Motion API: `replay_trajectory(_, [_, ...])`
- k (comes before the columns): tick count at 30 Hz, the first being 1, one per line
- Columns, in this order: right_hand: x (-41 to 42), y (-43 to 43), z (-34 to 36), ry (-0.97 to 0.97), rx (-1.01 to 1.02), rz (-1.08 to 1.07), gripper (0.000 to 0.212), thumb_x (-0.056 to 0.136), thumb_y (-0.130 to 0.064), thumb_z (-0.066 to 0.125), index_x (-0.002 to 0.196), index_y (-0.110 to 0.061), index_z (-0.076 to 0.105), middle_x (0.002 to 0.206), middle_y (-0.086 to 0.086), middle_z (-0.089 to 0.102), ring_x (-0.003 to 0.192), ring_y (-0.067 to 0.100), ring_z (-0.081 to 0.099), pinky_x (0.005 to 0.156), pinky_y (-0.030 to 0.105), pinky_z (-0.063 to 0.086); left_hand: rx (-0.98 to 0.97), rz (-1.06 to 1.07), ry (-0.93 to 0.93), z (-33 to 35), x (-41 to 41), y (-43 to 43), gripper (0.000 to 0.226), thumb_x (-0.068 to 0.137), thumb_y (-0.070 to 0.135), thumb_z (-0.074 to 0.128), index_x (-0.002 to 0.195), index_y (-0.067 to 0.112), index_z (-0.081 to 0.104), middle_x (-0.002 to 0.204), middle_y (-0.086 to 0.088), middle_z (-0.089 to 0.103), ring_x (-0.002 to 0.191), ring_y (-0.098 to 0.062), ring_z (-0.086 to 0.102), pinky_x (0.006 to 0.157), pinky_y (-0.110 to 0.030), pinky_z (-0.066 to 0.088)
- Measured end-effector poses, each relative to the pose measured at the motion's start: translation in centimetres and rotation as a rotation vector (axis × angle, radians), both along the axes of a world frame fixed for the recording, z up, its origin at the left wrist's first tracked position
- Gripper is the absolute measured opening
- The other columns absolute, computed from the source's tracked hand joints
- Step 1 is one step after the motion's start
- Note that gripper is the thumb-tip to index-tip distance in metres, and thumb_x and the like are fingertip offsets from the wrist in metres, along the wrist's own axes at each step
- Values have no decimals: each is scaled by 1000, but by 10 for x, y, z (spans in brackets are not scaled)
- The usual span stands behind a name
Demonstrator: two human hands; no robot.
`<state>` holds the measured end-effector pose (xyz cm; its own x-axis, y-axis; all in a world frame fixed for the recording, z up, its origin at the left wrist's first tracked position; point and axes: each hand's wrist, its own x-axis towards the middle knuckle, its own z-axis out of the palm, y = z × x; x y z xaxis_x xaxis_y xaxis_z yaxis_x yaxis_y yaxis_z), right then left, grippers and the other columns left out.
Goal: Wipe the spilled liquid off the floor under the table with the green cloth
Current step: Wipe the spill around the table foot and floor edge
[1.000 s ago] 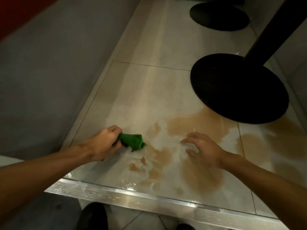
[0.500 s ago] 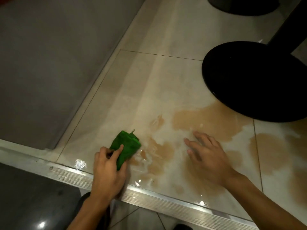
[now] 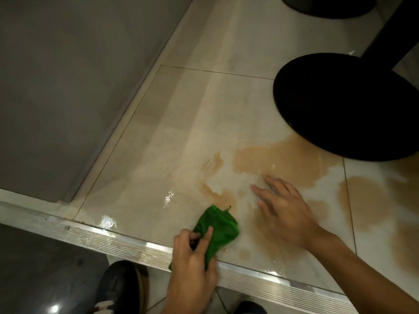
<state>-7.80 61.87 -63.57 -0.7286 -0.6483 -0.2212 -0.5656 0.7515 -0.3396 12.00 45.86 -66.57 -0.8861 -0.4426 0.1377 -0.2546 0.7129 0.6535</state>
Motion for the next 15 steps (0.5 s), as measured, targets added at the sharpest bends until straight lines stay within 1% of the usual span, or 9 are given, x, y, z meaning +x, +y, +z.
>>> replay_trajectory(1, [-1,2,0,-2,-8,9,50,95,-47,24,144,-41,36,158,-5,19,145,18,12,116,33,15,-12,32,4,-2,1,-11,57,70,15,66,126,17,60,100,1,37,90,-18,44,81,-29,44])
replay_trajectory(3, [-2,7,0,-5,-34,11,44,100,-42,32,143,-40,38,159,-4,18,145,16,10,116,31,15,-40,128,-15,-2,1,-32,58,66,2,73,123,8,63,99,3,33,90,-15,40,83,-24,43])
replay_trajectory(5, [-2,11,1,-9,-62,3,42,100,-36,38,142,-40,40,158,-3,19,145,14,11,115,29,18,-40,201,-45,1,0,-44,62,63,-7,78,122,4,63,96,7,28,90,-14,36,81,-23,44])
replay_trajectory(8, [-1,13,2,-4,-63,2,41,101,-34,38,142,-41,40,157,-3,19,145,13,10,115,30,22,-20,205,-78,3,-3,-35,59,71,2,77,126,6,60,95,6,27,89,-11,33,74,-17,40])
replay_trajectory(9, [-1,13,2,-12,-60,-6,41,101,-34,37,141,-41,40,157,-4,19,145,13,10,115,31,23,-20,178,-73,4,-4,-26,56,73,6,74,128,7,59,95,6,28,88,-12,34,73,-19,43])
replay_trajectory(11, [-2,11,3,-27,-50,-20,42,101,-34,37,141,-43,39,158,-4,18,145,13,10,115,33,25,1,103,-47,5,-6,-6,56,73,16,67,128,7,59,95,6,30,87,-14,38,72,-26,47])
replay_trajectory(13, [-2,10,5,-34,-49,-22,42,101,-33,38,141,-42,40,158,-4,18,144,13,10,115,32,23,23,34,-26,6,-8,13,55,75,19,61,129,9,58,95,3,34,86,-17,42,72,-29,48])
replay_trajectory(15, [-2,11,6,-35,-59,-18,42,100,-32,39,142,-41,40,158,-4,18,144,12,11,115,30,21,38,-5,-35,6,-10,25,55,76,17,59,130,11,57,93,3,35,84,-18,44,67,-32,52])
